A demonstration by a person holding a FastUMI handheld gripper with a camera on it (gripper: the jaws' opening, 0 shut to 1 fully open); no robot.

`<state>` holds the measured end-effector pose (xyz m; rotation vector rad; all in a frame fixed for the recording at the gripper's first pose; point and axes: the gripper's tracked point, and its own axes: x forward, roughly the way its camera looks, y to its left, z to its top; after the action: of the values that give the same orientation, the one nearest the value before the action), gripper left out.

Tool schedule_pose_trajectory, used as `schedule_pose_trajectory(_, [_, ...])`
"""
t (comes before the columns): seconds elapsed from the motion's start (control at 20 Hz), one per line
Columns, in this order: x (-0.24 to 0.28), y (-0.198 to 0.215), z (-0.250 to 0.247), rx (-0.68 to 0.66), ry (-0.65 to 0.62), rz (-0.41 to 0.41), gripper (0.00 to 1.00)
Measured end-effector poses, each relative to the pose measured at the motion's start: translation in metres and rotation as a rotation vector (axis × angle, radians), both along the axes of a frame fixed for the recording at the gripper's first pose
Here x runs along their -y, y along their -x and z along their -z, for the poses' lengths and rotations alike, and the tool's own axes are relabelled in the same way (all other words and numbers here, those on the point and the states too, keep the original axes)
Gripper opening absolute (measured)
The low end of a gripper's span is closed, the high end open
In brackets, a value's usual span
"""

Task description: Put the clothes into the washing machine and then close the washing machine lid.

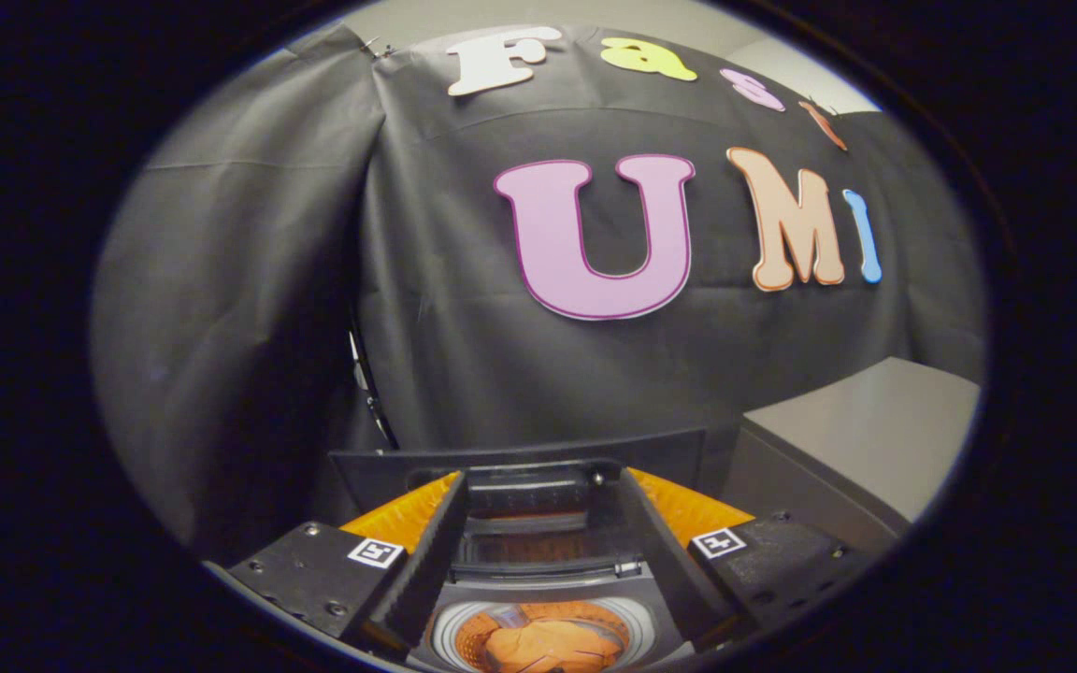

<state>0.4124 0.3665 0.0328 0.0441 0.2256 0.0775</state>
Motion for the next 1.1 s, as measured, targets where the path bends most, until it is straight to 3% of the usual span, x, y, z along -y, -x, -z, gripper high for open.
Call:
schedule_pose_trajectory(0.25, [-0.022, -0.04, -0.037, 0.08, 0.034, -0.036, 0.96])
schedule_pose_trajectory(0.5, [-0.046, -0.071, -0.043, 0.112, 0.022, -0.058, 0.97])
schedule_pose_trajectory(0.9, [-0.054, -0.116, 0.031, -0.041, 0.044, -0.024, 0.97])
schedule_pose_trajectory(1.0, [-0.043, -0.112, 0.062, -0.177, 0.069, 0.003, 0.97])
schedule_pose_trajectory(1.1, [-0.041, -0.117, 0.053, -0.134, 0.084, -0.022, 0.98])
